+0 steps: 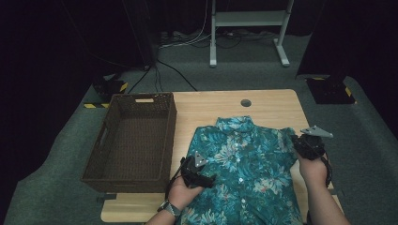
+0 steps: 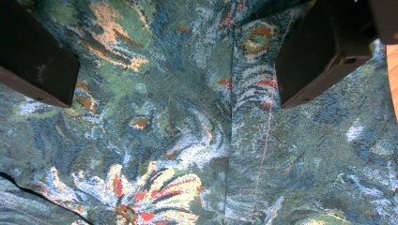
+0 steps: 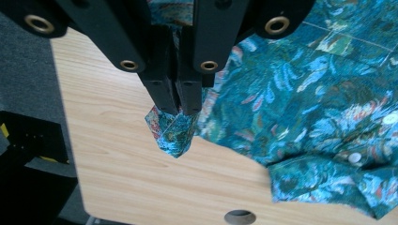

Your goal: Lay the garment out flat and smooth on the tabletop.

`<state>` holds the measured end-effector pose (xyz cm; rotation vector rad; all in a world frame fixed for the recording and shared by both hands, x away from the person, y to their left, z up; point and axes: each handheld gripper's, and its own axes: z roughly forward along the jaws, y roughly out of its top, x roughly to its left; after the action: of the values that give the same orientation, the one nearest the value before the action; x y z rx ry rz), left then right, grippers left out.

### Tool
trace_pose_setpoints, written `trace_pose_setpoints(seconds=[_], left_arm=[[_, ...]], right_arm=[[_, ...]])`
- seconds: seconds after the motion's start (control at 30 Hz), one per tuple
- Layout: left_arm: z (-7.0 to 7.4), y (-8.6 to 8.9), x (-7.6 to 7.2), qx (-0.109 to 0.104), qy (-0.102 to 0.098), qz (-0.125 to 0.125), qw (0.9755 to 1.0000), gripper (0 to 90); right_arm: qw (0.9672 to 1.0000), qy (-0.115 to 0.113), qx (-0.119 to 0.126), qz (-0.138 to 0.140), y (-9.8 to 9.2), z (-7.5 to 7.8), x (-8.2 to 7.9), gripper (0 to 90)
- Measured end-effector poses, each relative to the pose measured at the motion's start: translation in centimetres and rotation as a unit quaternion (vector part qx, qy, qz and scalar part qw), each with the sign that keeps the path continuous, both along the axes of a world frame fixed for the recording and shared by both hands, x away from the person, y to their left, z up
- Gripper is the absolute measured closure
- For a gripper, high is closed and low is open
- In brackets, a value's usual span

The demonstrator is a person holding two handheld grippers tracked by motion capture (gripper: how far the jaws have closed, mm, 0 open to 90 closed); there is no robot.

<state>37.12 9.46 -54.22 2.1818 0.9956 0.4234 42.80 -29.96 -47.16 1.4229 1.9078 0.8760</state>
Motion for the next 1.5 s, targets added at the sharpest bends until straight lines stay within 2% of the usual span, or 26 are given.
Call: trace_pose_setpoints(seconds=[0.27, 0.63, 0.83, 1.0, 1.2, 1.33, 1.5], left_arm=[[0.0, 0.0, 0.0, -0.001, 0.001, 0.0, 1.0, 0.0], [0.0, 0.0, 0.0, -0.002, 0.001, 0.001, 1.0, 0.0], [0.0, 0.0, 0.0, -0.001, 0.001, 0.0, 1.0, 0.0], [0.0, 0.0, 0.0, -0.001, 0.001, 0.0, 1.0, 0.0], [0.0, 0.0, 0.0, -0.001, 0.001, 0.0, 1.0, 0.0], [0.0, 0.0, 0.0, 0.0, 0.0, 0.0, 1.0, 0.0], [0.0, 0.0, 0.1, 0.0, 0.001, 0.0, 1.0, 0.0]], right_arm=[[0.9997, 0.015, -0.006, 0.016, 1.9, -1.2, 0.4, 86.7], [0.9984, 0.033, -0.012, 0.043, 5.2, -3.1, 1.9, 86.6], [0.998, 0.031, -0.018, 0.051, 6.3, -2.8, 2.7, 86.6], [0.9975, 0.025, -0.026, 0.06, 7.1, -1.7, 3.5, 86.4], [0.9959, 0.04, -0.034, 0.073, 7.6, -2.8, 2.9, 85.5], [0.995, 0.053, -0.031, 0.079, 7.5, -3.5, 2.3, 80.5], [0.9954, 0.043, -0.018, 0.084, 6.8, -2.9, 1.5, 72.4]])
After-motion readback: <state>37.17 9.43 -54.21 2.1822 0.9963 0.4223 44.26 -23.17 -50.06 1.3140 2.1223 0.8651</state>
